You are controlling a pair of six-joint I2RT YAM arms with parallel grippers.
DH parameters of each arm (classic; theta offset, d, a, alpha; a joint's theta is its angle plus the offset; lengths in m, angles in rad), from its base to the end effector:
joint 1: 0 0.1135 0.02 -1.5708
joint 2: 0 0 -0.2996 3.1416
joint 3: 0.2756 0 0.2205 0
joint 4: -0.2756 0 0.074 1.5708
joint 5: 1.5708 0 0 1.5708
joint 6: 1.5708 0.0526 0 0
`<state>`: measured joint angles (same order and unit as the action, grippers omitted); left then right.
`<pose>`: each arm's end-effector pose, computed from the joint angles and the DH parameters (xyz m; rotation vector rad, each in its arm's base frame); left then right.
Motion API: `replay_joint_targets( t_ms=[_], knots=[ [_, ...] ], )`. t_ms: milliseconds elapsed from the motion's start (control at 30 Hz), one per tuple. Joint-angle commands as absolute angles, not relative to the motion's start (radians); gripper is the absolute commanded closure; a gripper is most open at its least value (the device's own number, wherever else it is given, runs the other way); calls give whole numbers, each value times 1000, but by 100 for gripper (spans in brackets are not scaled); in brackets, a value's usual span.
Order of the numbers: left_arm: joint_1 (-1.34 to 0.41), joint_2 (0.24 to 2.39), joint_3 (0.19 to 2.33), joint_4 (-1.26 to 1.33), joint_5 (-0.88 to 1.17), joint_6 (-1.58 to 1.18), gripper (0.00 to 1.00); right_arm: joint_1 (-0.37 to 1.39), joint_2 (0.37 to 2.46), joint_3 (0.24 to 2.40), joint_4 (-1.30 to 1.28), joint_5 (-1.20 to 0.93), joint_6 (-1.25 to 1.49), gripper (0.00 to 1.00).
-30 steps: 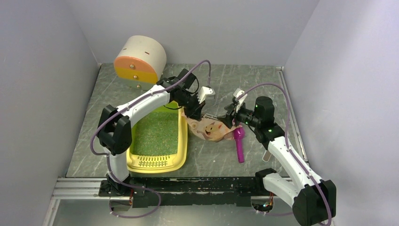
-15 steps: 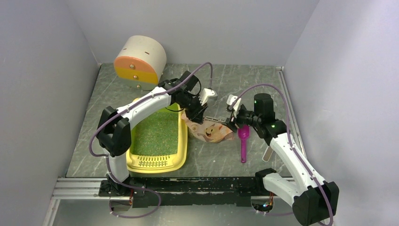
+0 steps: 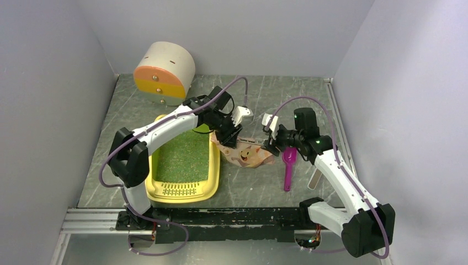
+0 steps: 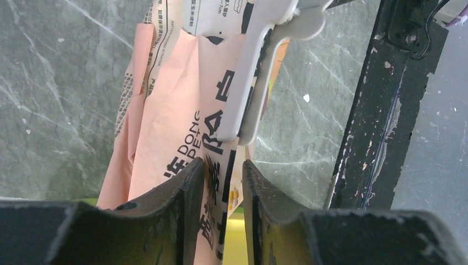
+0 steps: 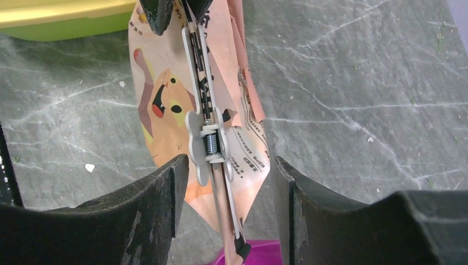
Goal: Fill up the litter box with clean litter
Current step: Remove the clamp from the cat litter bag.
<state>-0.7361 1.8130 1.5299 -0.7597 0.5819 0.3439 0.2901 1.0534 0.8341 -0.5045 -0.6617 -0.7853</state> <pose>0.2561 -0.2710 0.3008 1.5157 2.1197 -0.8997 0.1618 0.0820 0.3098 -1.3757 1.6625 0.4745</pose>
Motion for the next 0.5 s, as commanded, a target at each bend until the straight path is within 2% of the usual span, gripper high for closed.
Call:
replay_joint_targets(
  t_ms=[0, 100, 333, 467],
  knots=[
    [-747, 1755, 1506, -742, 574, 320, 64, 296, 1040, 844, -474, -714, -785, 41],
    [-746, 1749, 1503, -741, 568, 316, 63, 297, 1049, 847, -471, -745, -790, 42],
    [-747, 1744, 1503, -745, 565, 309, 64, 298, 1067, 847, -469, -772, -788, 53],
    [-746, 1742, 1498, -736, 569, 302, 65, 298, 1069, 842, -460, -781, -776, 56]
  ],
)
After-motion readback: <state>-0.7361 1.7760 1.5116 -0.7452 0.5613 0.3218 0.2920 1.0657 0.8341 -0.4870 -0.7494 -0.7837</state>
